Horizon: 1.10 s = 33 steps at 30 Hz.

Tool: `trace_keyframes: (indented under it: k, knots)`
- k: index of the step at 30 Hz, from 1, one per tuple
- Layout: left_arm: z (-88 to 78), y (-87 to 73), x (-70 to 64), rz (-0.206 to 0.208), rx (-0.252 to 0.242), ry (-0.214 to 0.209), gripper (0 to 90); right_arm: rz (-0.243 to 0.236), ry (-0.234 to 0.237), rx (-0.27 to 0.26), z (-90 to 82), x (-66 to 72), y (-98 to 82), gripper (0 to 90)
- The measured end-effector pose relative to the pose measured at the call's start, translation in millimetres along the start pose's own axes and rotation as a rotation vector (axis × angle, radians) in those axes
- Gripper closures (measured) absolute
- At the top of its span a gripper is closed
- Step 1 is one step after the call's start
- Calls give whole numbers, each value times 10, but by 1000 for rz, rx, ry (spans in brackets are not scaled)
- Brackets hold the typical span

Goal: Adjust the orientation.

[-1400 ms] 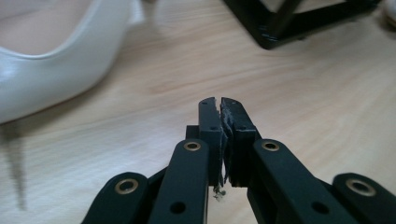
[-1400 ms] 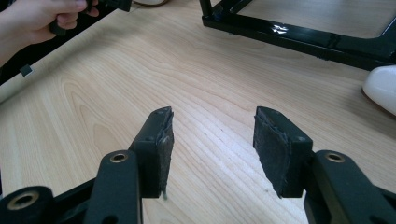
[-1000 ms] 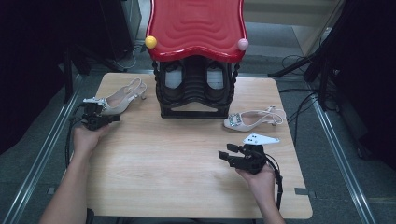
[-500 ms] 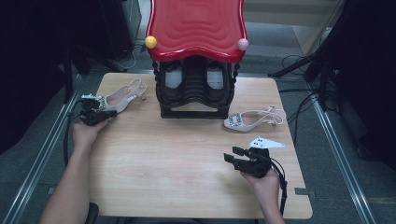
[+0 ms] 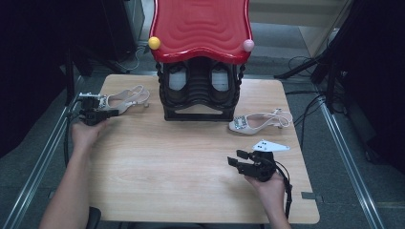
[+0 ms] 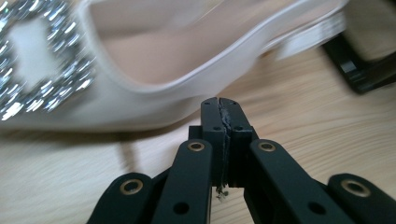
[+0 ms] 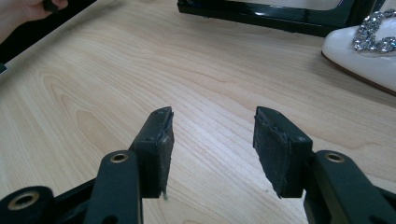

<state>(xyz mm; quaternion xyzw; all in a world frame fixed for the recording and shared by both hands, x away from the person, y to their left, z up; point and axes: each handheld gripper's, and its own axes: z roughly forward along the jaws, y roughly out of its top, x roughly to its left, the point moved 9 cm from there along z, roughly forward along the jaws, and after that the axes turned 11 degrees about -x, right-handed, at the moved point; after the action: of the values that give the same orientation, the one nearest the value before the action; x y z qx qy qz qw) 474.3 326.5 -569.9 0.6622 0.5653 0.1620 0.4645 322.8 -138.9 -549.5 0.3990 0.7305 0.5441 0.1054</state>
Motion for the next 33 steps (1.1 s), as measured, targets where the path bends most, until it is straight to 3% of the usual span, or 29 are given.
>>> trace_keyframes:
  k: [3, 10, 13, 14, 16, 20, 25, 33]
  knots:
    - [2, 122, -116, 14, -18, -15, 899, -1, 0, 1, -1, -3, 4, 493]
    - [10, 454, -235, 16, -35, -11, 894, 0, 1, -2, -18, -28, 17, 493]
    - [76, 581, -312, 37, -36, -1, 892, 2, 6, -1, -11, -19, 21, 492]
    - [106, 600, -332, 26, -29, -3, 891, -6, 7, -1, -4, -19, 22, 492]
    - [171, 609, -361, 28, -14, 6, 891, -4, 11, 3, 6, -2, 17, 491]
    - [253, 612, -388, 0, -29, 8, 888, -5, 21, 15, 30, 32, -8, 490]
    - [360, 533, -357, -7, -4, 26, 882, -4, 22, 24, 49, 38, -29, 489]
    - [421, 373, -409, 39, 71, 14, 882, -7, 20, 33, 73, 40, -41, 487]
